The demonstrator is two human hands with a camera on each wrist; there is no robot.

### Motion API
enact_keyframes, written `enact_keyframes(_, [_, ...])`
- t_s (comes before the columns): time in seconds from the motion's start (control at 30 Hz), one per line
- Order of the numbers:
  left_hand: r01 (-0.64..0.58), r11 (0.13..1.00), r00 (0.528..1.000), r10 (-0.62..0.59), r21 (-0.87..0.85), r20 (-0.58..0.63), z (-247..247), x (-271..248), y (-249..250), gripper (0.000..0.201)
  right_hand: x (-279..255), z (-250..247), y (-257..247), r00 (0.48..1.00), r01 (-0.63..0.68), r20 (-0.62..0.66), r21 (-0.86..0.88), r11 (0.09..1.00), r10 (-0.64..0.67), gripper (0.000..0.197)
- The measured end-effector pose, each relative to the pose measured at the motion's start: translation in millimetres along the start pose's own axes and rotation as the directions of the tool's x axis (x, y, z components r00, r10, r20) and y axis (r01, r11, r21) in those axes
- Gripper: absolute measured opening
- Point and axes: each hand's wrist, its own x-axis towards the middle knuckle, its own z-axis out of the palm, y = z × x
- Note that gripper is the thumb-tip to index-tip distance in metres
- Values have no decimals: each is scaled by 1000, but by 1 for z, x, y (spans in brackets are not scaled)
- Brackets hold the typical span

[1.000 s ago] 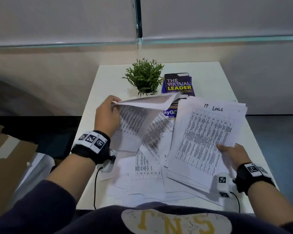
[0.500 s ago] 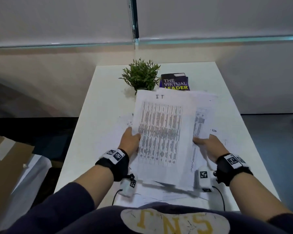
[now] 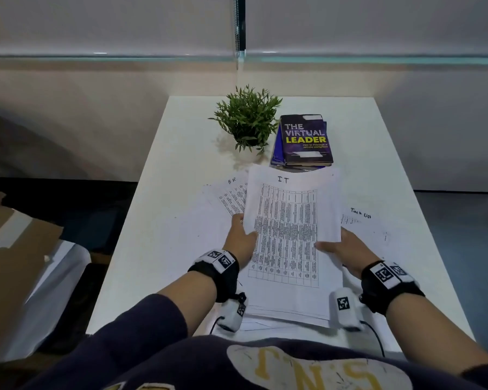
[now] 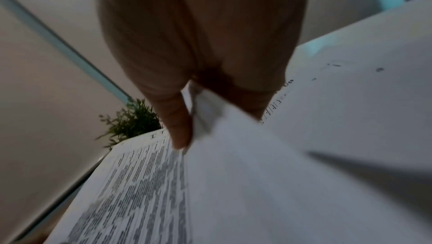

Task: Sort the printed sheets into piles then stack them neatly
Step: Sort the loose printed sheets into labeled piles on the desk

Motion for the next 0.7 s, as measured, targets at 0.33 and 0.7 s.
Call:
enact_keyframes(0.33, [214, 974, 971, -204, 77, -121, -8, 53, -31, 56, 8, -29, 25, 983, -37, -180, -17, 999, 34, 40])
enact_keyframes(0.7, [297, 954, 946, -301, -49, -120, -16, 79, -22, 49, 7, -37, 32, 974, -45, -223, 38, 998, 52, 43])
